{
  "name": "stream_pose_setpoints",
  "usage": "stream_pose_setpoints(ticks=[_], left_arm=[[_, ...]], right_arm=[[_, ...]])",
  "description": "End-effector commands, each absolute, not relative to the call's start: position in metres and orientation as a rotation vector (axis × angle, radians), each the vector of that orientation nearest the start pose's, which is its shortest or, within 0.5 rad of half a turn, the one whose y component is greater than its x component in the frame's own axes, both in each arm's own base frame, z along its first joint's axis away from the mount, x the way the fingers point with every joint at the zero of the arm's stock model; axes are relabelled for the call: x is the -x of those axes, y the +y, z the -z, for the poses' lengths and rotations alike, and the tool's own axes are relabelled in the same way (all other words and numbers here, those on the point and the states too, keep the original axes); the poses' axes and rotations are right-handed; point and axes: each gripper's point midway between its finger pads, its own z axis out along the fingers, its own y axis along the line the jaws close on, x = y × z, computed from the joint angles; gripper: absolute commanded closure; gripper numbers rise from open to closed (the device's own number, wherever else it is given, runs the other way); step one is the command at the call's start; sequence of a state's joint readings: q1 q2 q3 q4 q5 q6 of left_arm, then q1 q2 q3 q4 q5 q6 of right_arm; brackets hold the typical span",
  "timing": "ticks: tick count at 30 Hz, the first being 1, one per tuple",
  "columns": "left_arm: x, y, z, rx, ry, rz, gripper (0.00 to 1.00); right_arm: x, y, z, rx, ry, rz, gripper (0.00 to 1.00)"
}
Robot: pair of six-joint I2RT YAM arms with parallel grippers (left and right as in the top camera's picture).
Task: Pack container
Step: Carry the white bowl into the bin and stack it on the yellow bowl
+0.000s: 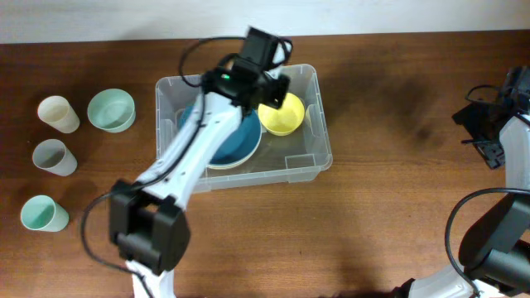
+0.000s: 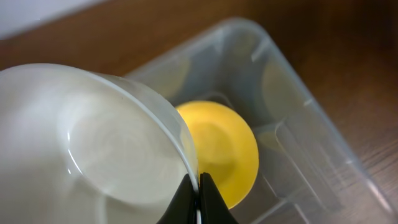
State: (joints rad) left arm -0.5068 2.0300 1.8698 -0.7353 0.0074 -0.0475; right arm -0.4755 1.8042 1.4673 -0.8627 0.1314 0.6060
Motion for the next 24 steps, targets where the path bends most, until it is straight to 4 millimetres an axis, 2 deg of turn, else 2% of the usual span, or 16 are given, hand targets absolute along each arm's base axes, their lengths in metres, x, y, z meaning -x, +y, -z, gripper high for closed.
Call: stream_pose_setpoints(ticks=[1, 4, 7, 12, 13, 14, 19, 21, 22, 24], left_arm=[[-0.469, -0.286, -0.15, -0.647, 2.435, 0.232, 0.99], [-0.464, -0.304, -0.135, -0.708, 2.43, 0.235, 0.99], [-0.459, -0.315, -0.129, -0.745, 2.427, 0.239, 0.99], [-0.456, -0.317, -0.127, -0.754, 2.432, 0.239, 0.98], [-0.456, -0.317, -0.127, -0.754, 2.434, 0.238, 0.94], [-0.455, -0.316, -0.127, -0.755, 2.437, 0.237, 0.83], [-0.457, -0.313, -0.126, -0.747, 2.439, 0.211, 0.72], [-0.459, -0.31, -0.126, -0.738, 2.438, 0.186, 0.71], [-0.459, -0.308, -0.126, -0.735, 2.437, 0.174, 0.65], [-0.46, -0.308, -0.127, -0.739, 2.432, 0.169, 0.61]], right_arm=[[-0.36, -0.215, -0.115, -1.47, 2.344, 0.169, 0.01], [-0.36, -0.215, -0.115, -1.47, 2.344, 0.169, 0.01], [-0.36, -0.215, -0.115, -1.47, 2.344, 0.169, 0.01], [-0.36, -0.215, -0.115, -1.47, 2.344, 0.169, 0.01], [-0.36, -0.215, -0.115, -1.47, 2.344, 0.169, 0.01], [-0.36, -0.215, -0.115, -1.47, 2.344, 0.169, 0.01], [-0.36, -0.215, -0.115, -1.47, 2.344, 0.169, 0.01], [-0.36, -0.215, -0.115, -1.47, 2.344, 0.169, 0.01], [-0.36, -0.215, -0.115, -1.47, 2.344, 0.169, 0.01], [-0.36, -0.215, -0.115, -1.47, 2.344, 0.169, 0.01]])
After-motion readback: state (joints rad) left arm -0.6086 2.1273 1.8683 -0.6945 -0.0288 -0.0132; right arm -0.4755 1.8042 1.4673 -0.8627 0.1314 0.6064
